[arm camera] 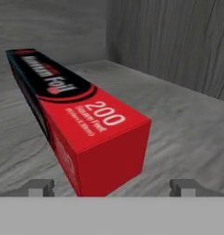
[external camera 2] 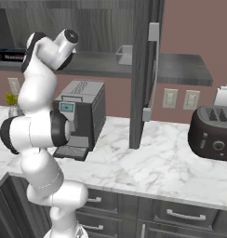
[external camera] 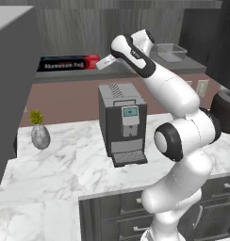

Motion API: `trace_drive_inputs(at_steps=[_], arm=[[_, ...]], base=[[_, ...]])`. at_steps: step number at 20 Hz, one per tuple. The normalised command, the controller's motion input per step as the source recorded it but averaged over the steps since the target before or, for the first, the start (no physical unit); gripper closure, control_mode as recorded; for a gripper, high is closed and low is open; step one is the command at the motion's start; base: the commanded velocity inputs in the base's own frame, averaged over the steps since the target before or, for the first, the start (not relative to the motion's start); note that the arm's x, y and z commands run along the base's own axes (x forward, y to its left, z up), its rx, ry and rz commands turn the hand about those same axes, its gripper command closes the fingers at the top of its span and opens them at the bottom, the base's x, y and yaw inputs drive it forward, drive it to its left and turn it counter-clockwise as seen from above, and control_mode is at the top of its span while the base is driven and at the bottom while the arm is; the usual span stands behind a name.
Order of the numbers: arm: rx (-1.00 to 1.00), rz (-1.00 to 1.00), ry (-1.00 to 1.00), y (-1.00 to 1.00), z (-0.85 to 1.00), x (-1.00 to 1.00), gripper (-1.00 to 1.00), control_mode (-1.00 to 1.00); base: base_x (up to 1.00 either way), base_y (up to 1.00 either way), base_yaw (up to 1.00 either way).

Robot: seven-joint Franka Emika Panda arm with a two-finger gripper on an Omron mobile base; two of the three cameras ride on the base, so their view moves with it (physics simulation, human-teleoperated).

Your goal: Retrieve the tupperware and aluminum foil from the cabinet and place them on the dining counter near the plate with onion and chicken drumstick to prepare for storing leftovers.

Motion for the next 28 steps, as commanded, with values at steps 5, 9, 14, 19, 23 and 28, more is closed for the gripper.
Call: trace_drive_inputs(at_steps=[5,9,14,19,23,28], arm=[[0.00,0.10,0.00,0.20,0.00,0.26,-1.00,-1.00],[0.00,0.13,0.00,0.28,0.00,0.19,-1.00,-1.00],[-0.01,0.16,0.00,0.29,0.00,0.09,-1.00,-1.00],[0.00,0.17,0.00,0.25,-0.09,0.15,-1.00,-1.00],[-0.02,0.18,-0.02,0.28,-0.27,0.26,-1.00,-1.00],[-0.04,0.17,-0.03,0.37,-0.29,0.34,1.00,-1.00]], base=[[0.00,0.00,0.00],[0.00,0.00,0.00],[0.00,0.00,0.00],[0.00,0.00,0.00],[0.00,0.00,0.00],[0.00,0.00,0.00]])
